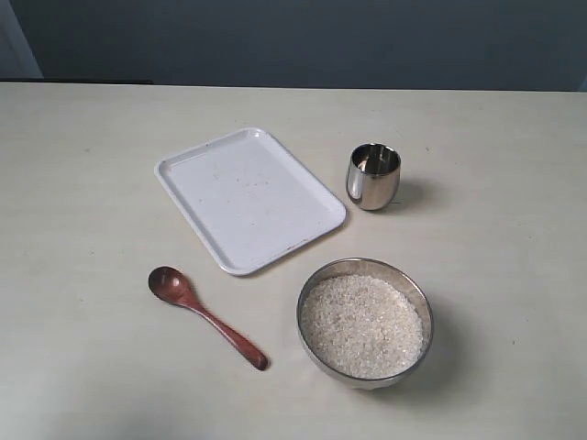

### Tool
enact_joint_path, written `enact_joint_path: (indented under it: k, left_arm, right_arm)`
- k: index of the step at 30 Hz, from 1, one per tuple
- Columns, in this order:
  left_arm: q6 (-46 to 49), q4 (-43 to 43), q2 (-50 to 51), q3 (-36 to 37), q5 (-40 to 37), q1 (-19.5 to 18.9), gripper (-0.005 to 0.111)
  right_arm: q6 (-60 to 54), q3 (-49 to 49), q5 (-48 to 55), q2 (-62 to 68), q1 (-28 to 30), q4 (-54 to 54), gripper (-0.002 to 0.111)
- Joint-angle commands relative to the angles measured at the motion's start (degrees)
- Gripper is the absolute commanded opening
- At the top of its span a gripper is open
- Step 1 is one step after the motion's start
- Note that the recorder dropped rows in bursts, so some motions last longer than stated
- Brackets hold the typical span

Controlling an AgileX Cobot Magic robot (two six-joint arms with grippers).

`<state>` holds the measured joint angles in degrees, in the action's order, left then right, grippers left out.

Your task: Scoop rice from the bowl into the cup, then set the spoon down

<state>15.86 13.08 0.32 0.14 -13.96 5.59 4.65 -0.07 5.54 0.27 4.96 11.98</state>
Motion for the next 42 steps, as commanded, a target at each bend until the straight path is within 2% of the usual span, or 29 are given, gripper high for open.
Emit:
enact_joint_path:
  k: [1, 2, 5, 8, 10, 13, 19, 21, 25, 29, 32, 33, 35, 39, 42]
  left_arm:
    - [-0.29, -0.07, -0.32, -0.14, 0.60, -0.28, 0.001]
    - [-0.29, -0.07, -0.32, -0.14, 0.60, -0.28, 0.001]
    - [-0.29, -0.07, -0.32, -0.14, 0.60, -0.28, 0.001]
    - [-0.29, -0.07, -0.32, -0.14, 0.60, -0.28, 0.001]
    - [-0.29, -0.07, -0.32, -0.14, 0.60, -0.28, 0.001]
    - [-0.29, -0.07, -0.32, -0.14, 0.60, -0.28, 0.001]
    - [-0.29, -0.07, -0.32, -0.14, 0.60, -0.28, 0.001]
    - [-0.29, -0.07, -0.32, -0.14, 0.60, -0.28, 0.001]
    - [-0.29, -0.07, -0.32, -0.14, 0.60, -0.38, 0.001]
    - [-0.29, -0.07, -0.32, -0.14, 0.60, -0.38, 0.001]
    - [-0.29, -0.07, -0.32, -0.14, 0.60, -0.38, 0.001]
    - [-0.29, -0.07, -0.32, -0.14, 0.60, -0.38, 0.001]
    - [-0.29, -0.07, -0.32, -0.14, 0.60, -0.38, 0.001]
    - [-0.29, -0.07, -0.32, -0.14, 0.60, -0.38, 0.001]
    - [-0.29, -0.07, -0.32, -0.14, 0.60, -0.38, 0.001]
  right_arm:
    - [2.49, 0.07, -6.81, -0.27, 0.28, 32.84, 0.000]
    - [2.49, 0.07, -5.92, -0.27, 0.28, 35.70, 0.000]
    - [1.29, -2.68, -2.87, -0.27, 0.28, 34.10, -0.001]
    - [-11.27, -14.46, 2.28, 1.07, 0.28, 31.44, -0.001]
    - [-25.66, -24.85, 9.16, 9.36, 0.28, 31.68, -0.001]
    - [-36.29, -36.91, 19.24, 23.47, 0.28, 34.30, -0.001]
    - [-53.62, -61.67, 49.48, 53.54, -0.56, 45.75, -0.001]
    - [-54.08, -67.57, 53.82, 62.64, -3.60, 45.54, -0.001]
    - [-51.76, -73.67, 50.39, 75.15, -13.43, 39.73, -0.001]
    - [-36.39, -77.89, 43.69, 85.44, -27.83, 18.43, -0.001]
    - [-22.03, -81.01, 45.03, 92.65, -37.29, 0.60, -0.001]
    - [-18.41, -81.69, 45.91, 95.08, -39.41, -2.38, -0.001]
    - [-16.05, -83.13, 47.67, 99.56, -43.82, -5.77, -0.001]
    - [-16.77, -85.40, 49.84, 106.25, -49.29, -5.25, 0.000]
    - [-17.04, -86.46, 50.74, 110.11, -51.62, -4.98, 0.013]
